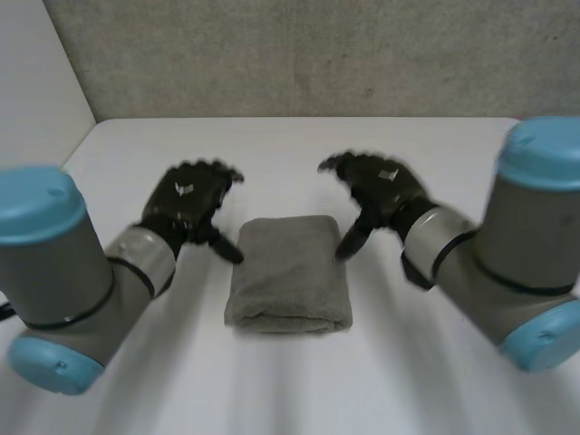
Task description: Fold the towel.
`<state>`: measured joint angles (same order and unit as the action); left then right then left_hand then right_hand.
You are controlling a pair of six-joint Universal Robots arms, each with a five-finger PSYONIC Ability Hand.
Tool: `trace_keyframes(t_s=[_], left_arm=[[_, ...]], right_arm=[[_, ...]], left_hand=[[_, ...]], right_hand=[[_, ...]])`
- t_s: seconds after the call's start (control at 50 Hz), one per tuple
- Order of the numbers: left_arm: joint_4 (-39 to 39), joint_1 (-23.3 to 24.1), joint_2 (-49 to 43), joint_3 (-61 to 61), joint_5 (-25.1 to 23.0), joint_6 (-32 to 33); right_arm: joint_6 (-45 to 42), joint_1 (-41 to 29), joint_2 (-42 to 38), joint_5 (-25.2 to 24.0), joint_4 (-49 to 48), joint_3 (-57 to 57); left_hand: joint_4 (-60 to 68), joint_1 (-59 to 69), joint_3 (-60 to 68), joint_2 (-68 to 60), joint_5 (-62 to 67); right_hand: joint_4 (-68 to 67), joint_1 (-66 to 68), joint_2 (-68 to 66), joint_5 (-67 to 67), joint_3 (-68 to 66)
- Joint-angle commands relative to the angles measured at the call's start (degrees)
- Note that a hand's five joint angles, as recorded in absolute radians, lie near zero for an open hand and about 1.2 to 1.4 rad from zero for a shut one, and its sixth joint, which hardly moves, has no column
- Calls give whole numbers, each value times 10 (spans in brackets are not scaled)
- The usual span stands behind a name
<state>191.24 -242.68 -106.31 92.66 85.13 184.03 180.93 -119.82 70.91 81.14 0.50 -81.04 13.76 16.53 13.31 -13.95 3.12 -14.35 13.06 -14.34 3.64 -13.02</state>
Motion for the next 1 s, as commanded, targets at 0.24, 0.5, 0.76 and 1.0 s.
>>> trace_keyframes(t_s=[0.24,0.5,0.76,1.0], left_arm=[[-165,-30,45,-159,45,-115],[-165,-30,44,-158,46,-114],[-166,-31,47,-161,46,-115],[-144,-31,44,-137,43,-119]], right_arm=[[-80,78,89,118,79,59],[-74,80,82,107,79,62],[-73,78,82,107,82,63],[-61,69,52,66,86,51]], left_hand=[[-38,-55,-33,29,-21],[-38,-61,-33,36,-27],[-38,-61,-33,36,-27],[-38,-61,-33,36,-27]], right_hand=[[44,-31,43,-36,30],[44,-31,43,-36,30],[44,-31,43,-36,30],[44,-31,43,-36,30]])
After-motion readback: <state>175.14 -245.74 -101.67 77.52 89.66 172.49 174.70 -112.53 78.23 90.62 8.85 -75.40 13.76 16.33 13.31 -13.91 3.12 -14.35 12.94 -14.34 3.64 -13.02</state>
